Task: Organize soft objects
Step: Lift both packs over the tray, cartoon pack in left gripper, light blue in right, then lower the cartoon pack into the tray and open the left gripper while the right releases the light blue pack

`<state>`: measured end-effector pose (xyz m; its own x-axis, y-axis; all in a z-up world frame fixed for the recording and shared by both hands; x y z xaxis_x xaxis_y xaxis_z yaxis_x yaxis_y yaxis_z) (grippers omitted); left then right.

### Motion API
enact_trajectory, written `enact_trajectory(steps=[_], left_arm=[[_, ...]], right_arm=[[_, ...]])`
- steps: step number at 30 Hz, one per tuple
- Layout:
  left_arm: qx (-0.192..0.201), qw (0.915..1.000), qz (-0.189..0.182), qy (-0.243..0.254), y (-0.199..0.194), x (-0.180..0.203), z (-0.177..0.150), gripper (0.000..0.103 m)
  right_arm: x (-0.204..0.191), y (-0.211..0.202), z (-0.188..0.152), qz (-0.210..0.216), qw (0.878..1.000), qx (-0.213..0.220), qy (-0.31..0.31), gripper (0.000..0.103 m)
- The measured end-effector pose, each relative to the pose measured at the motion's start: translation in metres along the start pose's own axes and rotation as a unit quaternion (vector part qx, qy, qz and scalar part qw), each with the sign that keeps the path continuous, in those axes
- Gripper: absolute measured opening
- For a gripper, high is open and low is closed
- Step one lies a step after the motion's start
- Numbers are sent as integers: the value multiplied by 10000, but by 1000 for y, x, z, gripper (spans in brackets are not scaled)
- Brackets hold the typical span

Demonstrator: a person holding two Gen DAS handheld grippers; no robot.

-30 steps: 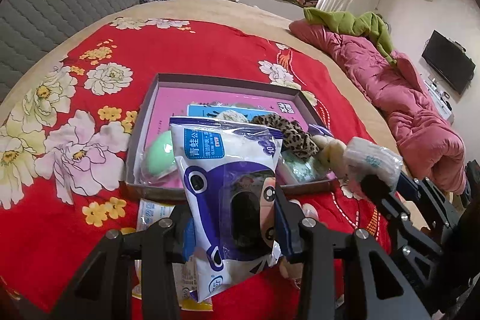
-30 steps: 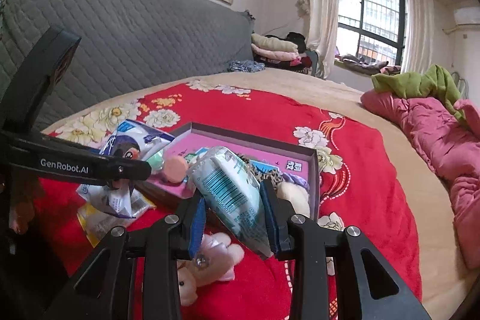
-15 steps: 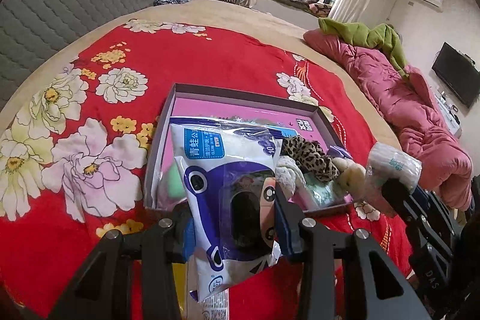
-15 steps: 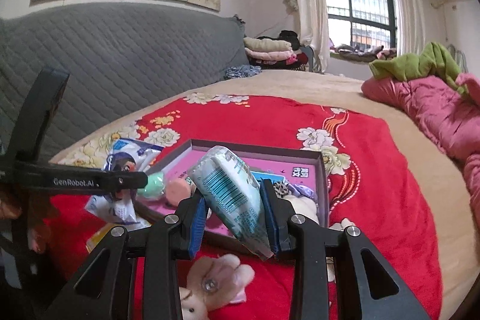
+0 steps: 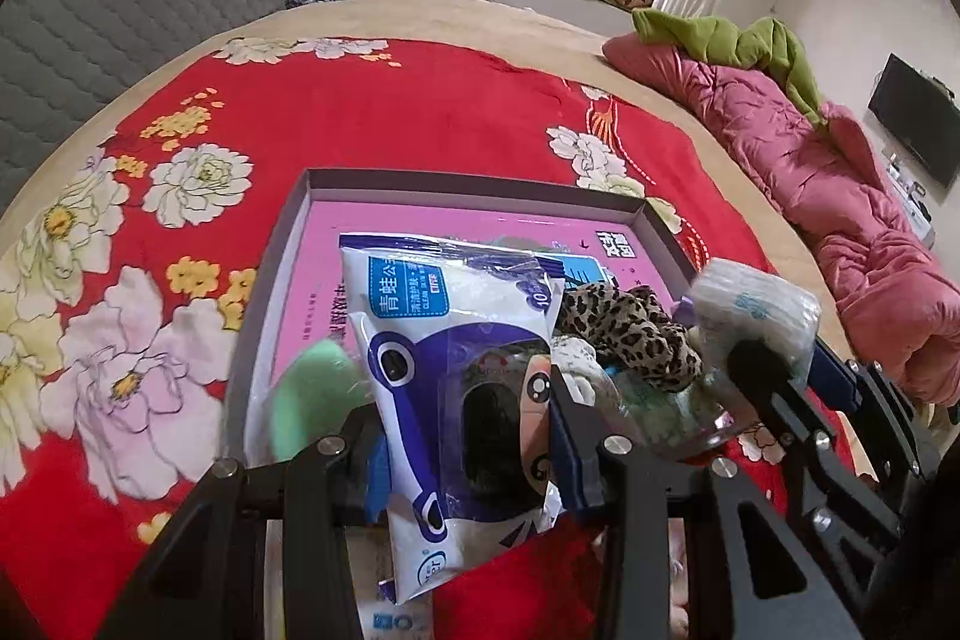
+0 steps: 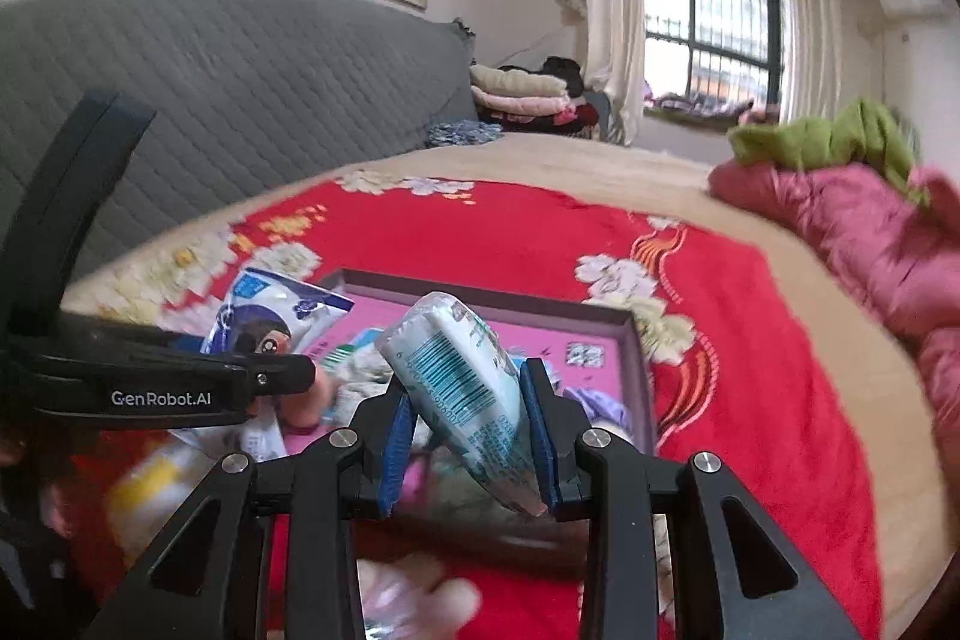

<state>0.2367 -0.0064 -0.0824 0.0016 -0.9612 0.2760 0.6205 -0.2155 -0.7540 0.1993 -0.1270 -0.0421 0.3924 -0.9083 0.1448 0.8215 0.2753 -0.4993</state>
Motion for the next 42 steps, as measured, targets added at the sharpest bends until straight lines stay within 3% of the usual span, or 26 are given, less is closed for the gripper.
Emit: enact_trajectory(steps=[4, 14, 21, 28, 42], left_arm=[[-40, 9999, 43, 87, 11, 4, 1, 43], [-60, 9999, 20, 93, 18, 6, 2, 43], [-48, 9999, 68, 118, 21, 5, 6, 43], [-39, 9998, 87, 180, 21, 5, 6, 43], [-92, 9992, 216, 312, 24, 9, 3, 47]], right_arm=[[-3, 21, -10, -170, 9992, -273, -257, 35], [-6, 28, -19, 319, 9990, -308, 25, 38], [-10, 15, -16, 546, 9983, -189, 52, 59], [-13, 9, -30, 635, 9971, -405, -52, 60], [-11, 21, -41, 47, 9966, -542, -623, 60]])
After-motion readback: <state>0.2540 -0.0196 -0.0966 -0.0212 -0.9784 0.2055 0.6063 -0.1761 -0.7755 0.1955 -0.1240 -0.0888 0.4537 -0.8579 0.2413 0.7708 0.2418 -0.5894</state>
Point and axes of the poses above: each gripper's, at about its wrist camera, not at the fingertips, and y roughly the way its jaws point, x to its right, z to its top, the point moved 9 cm from there along y, roughly the way its jaws point, and after that the axes turned 5 degrees about -y, right-handed, at the moved point
